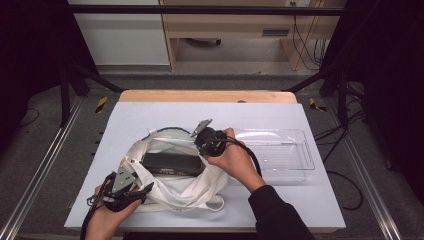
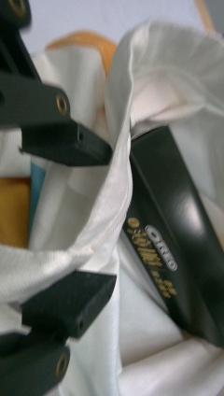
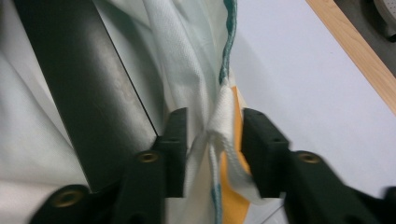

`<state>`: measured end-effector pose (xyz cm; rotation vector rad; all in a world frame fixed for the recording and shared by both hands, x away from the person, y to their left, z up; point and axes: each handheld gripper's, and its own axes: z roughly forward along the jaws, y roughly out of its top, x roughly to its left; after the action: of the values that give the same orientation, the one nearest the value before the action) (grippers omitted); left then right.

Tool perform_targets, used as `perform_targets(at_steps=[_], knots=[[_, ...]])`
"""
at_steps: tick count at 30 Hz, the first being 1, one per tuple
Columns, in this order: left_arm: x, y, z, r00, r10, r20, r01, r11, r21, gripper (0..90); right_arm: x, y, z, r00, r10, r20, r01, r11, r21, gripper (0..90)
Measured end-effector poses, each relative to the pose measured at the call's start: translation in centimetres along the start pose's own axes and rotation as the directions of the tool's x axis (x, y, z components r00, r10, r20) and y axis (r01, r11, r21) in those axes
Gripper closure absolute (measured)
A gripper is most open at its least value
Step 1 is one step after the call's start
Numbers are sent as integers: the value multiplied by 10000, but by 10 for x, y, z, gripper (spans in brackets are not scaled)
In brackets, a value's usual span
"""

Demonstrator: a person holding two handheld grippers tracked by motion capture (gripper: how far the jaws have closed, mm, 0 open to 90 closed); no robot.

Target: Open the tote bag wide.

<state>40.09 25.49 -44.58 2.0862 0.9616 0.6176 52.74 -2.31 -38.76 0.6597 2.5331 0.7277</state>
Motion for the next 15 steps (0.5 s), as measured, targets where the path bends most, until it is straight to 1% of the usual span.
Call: perform_targets(at_steps=[2,4,6,8,9,12,14,15], knots=[[1,-2,2,9995,51,317,-55,9999,137,543,-1,-1,1,10000,-64,23,64,9999,136,776],[3,-4,5,9978,-134,648,117,9996,276,628,-1,-3,3,9999,-135,52,134,9996,265,799],[4,-6,6,9968,-149,784,119,9992,383,679,-3,-4,5,9997,-154,173,148,9994,325,808],[7,-8,7,9946,-308,991,258,9984,511,719,-5,-5,6,9998,-20,202,14,9995,325,810],[8,-9,7,9933,-374,1091,313,9979,572,737,-7,-6,7,9995,-95,305,85,9995,307,812],[9,-14,6,9903,-477,1304,380,9964,757,777,-13,-7,7,9989,101,463,-112,9997,237,813],[9,-15,5,9897,-475,1347,367,9959,822,786,-17,-7,5,9985,210,514,-223,9994,255,813],[8,-15,3,9899,-455,1346,339,9956,869,789,-20,-7,4,9978,244,609,-252,9996,127,814]])
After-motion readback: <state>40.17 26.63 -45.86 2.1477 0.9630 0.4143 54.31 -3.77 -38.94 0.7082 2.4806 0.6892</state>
